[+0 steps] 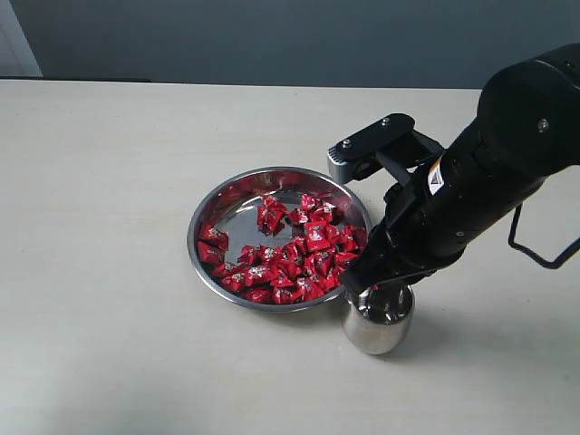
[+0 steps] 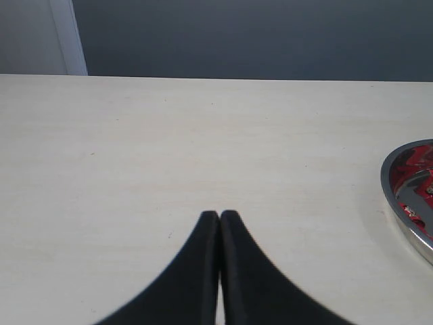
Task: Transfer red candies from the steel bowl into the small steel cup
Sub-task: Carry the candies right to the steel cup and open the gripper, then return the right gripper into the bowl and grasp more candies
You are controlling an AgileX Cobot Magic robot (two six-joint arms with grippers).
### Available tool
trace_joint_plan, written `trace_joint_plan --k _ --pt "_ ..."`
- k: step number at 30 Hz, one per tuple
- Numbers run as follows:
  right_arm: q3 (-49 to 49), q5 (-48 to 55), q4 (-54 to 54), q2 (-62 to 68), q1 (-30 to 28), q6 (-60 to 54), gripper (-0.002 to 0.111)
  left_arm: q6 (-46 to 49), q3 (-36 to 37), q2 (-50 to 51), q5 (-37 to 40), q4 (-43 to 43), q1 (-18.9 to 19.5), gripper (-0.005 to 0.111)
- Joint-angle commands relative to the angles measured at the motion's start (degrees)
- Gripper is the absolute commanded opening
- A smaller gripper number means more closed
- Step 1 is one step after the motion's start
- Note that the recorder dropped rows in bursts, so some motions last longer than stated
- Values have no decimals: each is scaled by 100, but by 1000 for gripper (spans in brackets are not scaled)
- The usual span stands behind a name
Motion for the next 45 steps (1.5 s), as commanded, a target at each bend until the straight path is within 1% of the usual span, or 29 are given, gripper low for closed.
trace_joint_plan --k 1,11,19,20,22,24,26,27,31,33,34,37,42,45 --pt "12 70 -55 -14 -24 -28 -1 -13 17 -30 -23 0 -29 0" --pt "12 33 -55 549 -24 -119 -1 -13 17 -30 -23 0 -29 0" --pt "12 9 -70 541 -24 -122 0 -13 17 -30 -23 0 -29 0" --pt "12 9 -70 541 -24 -122 4 -13 17 -30 -23 0 -29 0" --pt "12 22 -70 541 -24 -143 15 -13 17 -30 -23 0 -29 0" --pt "12 22 -81 541 -24 -143 31 -13 17 -30 -23 0 -29 0" --pt "12 22 -103 541 -24 -143 41 -13 17 -30 -23 0 -29 0" --pt "12 22 -103 541 -24 -143 44 -13 17 -30 -23 0 -29 0" --pt "-72 -75 -144 541 -24 -133 45 -13 17 -30 -23 0 -29 0" --pt "-203 -446 -144 541 -24 -121 45 -13 17 -30 -23 0 -29 0" --pt "-307 -900 -144 541 -24 -121 45 -13 17 -30 -23 0 -29 0" --pt "-527 -1831 -118 629 -24 -121 45 -13 17 -30 -23 0 -29 0" --pt "-1005 -1823 1 1238 -24 -119 45 -13 17 -30 -23 0 -29 0" --pt "-1240 -2030 1 1648 -24 -127 45 -13 17 -30 -23 0 -29 0"
